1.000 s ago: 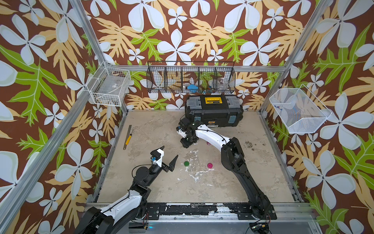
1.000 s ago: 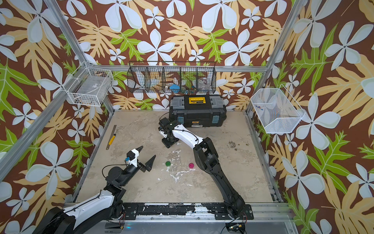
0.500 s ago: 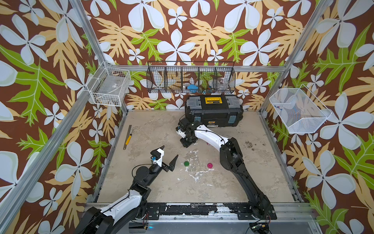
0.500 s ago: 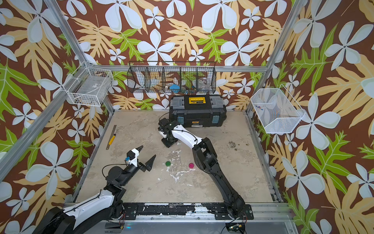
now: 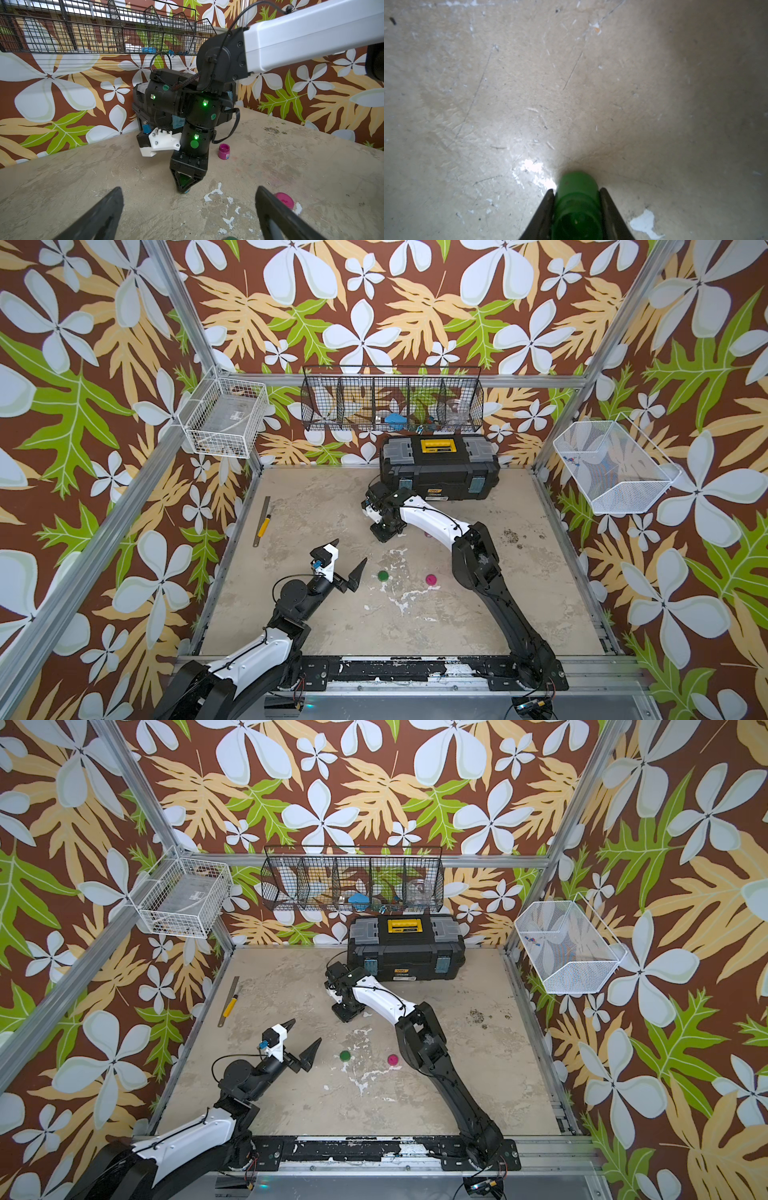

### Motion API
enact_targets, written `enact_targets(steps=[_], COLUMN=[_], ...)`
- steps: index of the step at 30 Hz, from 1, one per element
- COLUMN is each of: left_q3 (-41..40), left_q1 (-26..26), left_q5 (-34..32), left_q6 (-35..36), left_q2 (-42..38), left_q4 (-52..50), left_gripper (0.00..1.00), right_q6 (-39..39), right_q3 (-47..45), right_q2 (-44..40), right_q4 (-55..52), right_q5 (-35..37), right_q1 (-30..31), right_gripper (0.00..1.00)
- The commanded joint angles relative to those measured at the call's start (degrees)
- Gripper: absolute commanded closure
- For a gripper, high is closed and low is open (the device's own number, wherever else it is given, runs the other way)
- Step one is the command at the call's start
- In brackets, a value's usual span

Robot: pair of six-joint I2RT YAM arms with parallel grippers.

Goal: Close the paint jar lid
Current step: Pick up the paint jar from the center of the board.

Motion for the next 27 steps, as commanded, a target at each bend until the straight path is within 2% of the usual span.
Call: enact_targets(steps=[1, 4, 8, 13, 20, 27], left_q3=[-0.7, -1.0, 1.4, 3.8, 3.9, 5.8], left_q1=[0.0, -0.6, -3.7, -7.4, -10.2, -14.1], left_q5=[2.0, 3.7, 3.9, 1.2, -1.2, -5.2], left_q6=[-0.8, -0.5, 2.8, 7.4, 11.1, 12.3], left_q2=[1.5, 4.2, 8.7, 13.8, 24.9, 28.9], left_q4=[5.0, 9.2, 9.6, 11.2, 26.0, 26.9], left_gripper=[0.00, 0.00, 0.00, 0.00, 0.07, 0.10], right_q6=[-1.2, -1.3, -1.7, -1.1, 0.1, 1.1], right_q3=[-1.1, -4.0, -9.4, -14.7, -20.4, -26.3], right_q2=[-3.6, -8.0, -15.1, -22.7, -31.1, -36.4], right_q4=[-1.6, -2.0, -1.1, -1.1, -0.8, 0.9], right_q5=[1.0, 0.9, 0.6, -2.5, -5.6, -9.5], right_q1=[-0.5, -1.4, -1.9, -1.8, -0.5, 1.1], right_gripper=[0.70, 0.72, 0.73, 0.74, 0.74, 0.73])
